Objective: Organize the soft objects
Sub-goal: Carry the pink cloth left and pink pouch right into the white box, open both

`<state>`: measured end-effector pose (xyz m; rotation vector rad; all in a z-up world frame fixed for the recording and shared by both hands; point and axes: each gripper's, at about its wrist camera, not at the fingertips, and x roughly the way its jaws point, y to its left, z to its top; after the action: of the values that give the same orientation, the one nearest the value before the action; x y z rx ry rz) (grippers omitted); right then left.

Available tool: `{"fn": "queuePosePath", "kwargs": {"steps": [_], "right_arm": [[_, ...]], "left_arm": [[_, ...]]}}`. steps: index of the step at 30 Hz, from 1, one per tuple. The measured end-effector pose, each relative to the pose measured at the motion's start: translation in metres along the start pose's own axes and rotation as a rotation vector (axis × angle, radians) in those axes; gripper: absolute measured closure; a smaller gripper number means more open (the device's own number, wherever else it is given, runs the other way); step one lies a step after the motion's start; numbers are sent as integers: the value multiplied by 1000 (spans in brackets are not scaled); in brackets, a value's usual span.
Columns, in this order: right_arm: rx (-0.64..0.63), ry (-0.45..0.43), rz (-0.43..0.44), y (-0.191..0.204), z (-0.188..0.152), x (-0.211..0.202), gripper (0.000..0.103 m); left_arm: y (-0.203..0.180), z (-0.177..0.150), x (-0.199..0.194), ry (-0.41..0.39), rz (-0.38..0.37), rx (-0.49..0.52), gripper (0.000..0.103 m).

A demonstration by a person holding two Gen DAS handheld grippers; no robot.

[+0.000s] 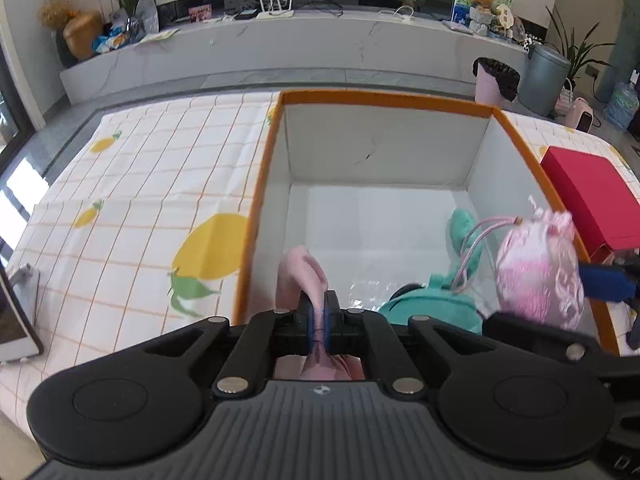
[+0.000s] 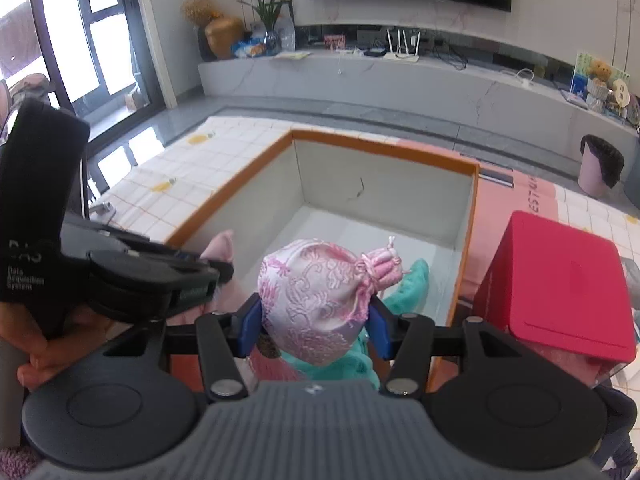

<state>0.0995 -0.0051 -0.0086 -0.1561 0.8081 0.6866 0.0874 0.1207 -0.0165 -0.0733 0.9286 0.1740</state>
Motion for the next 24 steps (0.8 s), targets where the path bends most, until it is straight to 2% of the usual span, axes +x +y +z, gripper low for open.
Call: {"fn": "queuePosePath", "kwargs": {"steps": [5, 7, 9, 11, 12, 14, 16, 24], "right_arm": [[-37, 21, 20, -2, -2, -5, 49], [-52, 22, 20, 1, -4, -7, 49], [-60, 25, 23, 4, -2, -5, 49], [-60, 25, 16, 3, -3, -7, 48], [-60, 24, 11, 3, -3, -7, 48], [-52, 26, 0, 0, -2, -6, 48], [-35, 30, 11, -3, -2, -6, 48], [16, 20, 31, -7, 1, -3, 48]], "left_arm": [[-8, 2, 12, 22, 22, 40, 94], [-11, 0, 16, 33, 24, 53, 88], [-15, -1, 14, 18, 18, 64, 75], [-18, -1, 9, -31, 36, 76, 68], [-20, -1, 5, -77, 66, 79, 49], [-20, -2, -4, -179, 137, 78, 28], [-13, 0, -13, -215, 99, 47, 27], [42, 12, -19, -147, -130, -261, 28]]}}
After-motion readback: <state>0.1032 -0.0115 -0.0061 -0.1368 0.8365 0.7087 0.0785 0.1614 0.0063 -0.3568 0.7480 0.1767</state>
